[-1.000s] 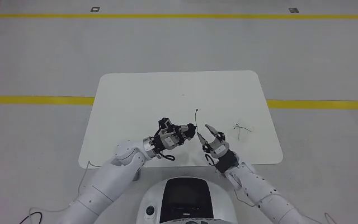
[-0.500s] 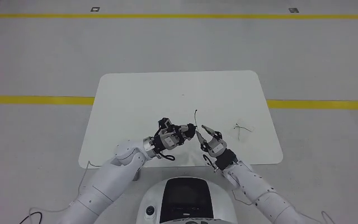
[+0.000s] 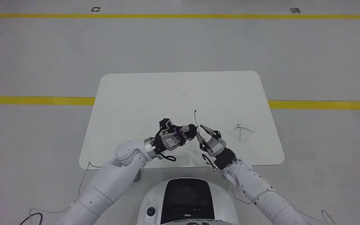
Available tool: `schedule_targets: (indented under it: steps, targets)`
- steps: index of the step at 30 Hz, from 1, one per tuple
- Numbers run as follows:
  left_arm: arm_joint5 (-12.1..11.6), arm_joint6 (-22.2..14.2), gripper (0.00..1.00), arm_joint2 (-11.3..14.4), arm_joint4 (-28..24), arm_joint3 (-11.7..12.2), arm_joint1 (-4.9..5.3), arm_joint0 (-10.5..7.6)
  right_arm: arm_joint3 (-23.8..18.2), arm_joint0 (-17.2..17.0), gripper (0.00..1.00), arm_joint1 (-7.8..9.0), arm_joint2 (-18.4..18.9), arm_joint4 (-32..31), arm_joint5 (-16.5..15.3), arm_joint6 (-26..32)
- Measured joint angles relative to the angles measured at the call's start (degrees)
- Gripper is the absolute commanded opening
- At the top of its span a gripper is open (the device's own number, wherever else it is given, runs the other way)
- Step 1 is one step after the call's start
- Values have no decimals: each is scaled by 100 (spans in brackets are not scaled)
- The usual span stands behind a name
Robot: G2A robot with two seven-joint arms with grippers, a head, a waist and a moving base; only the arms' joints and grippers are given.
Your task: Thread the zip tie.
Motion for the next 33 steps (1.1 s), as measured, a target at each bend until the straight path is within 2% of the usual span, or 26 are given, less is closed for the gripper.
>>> schedule_targets:
  steps: [20,33]
  targets:
    - [0,0,0,0,0,0,0,0,-104,-137,0,-40,184,-262,-9,-18]
    - [0,0,0,0,0,0,0,0,-25,-188,0,-74,290,-306,-17,-52]
